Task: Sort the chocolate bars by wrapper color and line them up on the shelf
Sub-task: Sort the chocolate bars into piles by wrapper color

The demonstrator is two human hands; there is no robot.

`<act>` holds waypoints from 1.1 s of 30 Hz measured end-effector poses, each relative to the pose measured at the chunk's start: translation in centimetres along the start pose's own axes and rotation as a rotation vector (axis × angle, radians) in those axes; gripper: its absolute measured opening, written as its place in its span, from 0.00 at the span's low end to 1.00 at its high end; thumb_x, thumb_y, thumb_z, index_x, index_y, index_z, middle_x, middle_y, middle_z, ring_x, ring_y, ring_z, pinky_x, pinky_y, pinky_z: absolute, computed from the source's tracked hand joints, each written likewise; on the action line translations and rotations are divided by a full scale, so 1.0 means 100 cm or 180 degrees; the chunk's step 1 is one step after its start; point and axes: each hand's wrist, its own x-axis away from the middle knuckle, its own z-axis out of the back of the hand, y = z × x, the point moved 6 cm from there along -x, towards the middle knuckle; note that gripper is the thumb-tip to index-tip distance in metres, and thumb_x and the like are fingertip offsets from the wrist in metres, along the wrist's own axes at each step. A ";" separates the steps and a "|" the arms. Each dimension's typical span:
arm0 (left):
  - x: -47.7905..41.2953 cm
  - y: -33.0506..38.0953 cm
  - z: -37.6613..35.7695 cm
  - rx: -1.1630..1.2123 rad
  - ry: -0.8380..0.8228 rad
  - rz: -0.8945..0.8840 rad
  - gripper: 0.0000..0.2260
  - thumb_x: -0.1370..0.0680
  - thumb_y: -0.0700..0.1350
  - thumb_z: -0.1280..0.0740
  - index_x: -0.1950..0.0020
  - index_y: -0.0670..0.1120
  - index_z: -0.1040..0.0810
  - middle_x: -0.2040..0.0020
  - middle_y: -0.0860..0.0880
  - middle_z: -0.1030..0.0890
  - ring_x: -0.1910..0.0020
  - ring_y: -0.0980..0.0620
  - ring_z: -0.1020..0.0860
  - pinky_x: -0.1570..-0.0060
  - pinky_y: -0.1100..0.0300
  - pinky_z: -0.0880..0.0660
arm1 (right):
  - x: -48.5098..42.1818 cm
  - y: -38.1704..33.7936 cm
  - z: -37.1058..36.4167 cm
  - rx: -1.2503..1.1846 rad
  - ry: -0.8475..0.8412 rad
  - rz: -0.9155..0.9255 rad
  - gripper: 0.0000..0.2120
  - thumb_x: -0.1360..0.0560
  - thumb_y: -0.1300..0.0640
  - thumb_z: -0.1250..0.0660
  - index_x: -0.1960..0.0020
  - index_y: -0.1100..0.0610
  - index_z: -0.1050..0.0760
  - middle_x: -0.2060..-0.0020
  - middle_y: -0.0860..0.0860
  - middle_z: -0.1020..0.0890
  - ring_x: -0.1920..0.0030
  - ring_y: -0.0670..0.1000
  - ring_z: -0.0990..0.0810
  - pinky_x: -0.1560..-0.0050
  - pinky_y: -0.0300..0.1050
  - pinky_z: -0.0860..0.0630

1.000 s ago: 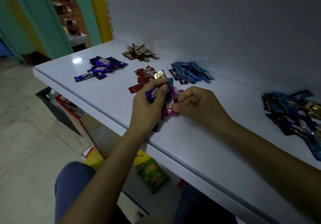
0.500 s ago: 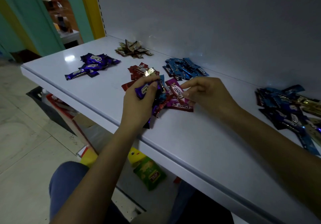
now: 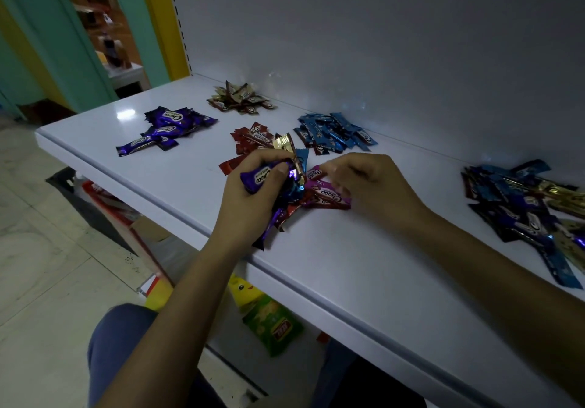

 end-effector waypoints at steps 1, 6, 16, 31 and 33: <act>0.000 0.001 0.000 -0.0009 -0.0028 -0.0031 0.09 0.20 0.39 0.38 0.49 0.53 0.22 0.48 0.54 0.20 0.50 0.63 0.22 0.53 0.68 0.24 | 0.000 -0.004 -0.003 -0.0279 -0.0114 -0.0126 0.08 0.22 0.54 0.36 0.57 0.49 0.21 0.66 0.43 0.20 0.69 0.37 0.23 0.66 0.27 0.29; 0.001 0.003 -0.004 0.0043 -0.0121 0.0047 0.09 0.20 0.40 0.37 0.43 0.52 0.27 0.46 0.57 0.24 0.51 0.66 0.21 0.57 0.70 0.24 | -0.006 -0.012 -0.017 -0.0900 -0.0286 -0.0404 0.02 0.26 0.60 0.31 0.56 0.54 0.21 0.71 0.45 0.18 0.69 0.40 0.20 0.66 0.31 0.25; -0.002 -0.008 0.002 0.0219 0.0258 0.0469 0.13 0.21 0.43 0.36 0.36 0.49 0.27 0.44 0.54 0.22 0.46 0.57 0.21 0.56 0.70 0.23 | -0.024 -0.028 -0.019 -0.1083 0.0059 -0.0190 0.06 0.27 0.66 0.30 0.57 0.55 0.21 0.69 0.47 0.18 0.70 0.40 0.21 0.69 0.31 0.26; -0.003 -0.011 0.013 0.0605 0.0776 0.0597 0.03 0.21 0.43 0.35 0.54 0.51 0.26 0.50 0.45 0.18 0.53 0.47 0.18 0.59 0.59 0.21 | -0.085 -0.033 0.004 -0.0319 -0.0112 -0.0142 0.04 0.26 0.62 0.31 0.52 0.56 0.21 0.62 0.46 0.20 0.70 0.37 0.23 0.69 0.28 0.27; -0.002 -0.011 0.012 0.0554 0.0742 0.0616 0.03 0.21 0.44 0.35 0.54 0.51 0.25 0.51 0.46 0.18 0.53 0.49 0.18 0.58 0.58 0.21 | -0.101 -0.012 0.014 -0.0361 0.0277 -0.0327 0.08 0.25 0.63 0.32 0.47 0.59 0.21 0.63 0.49 0.21 0.71 0.40 0.24 0.70 0.29 0.28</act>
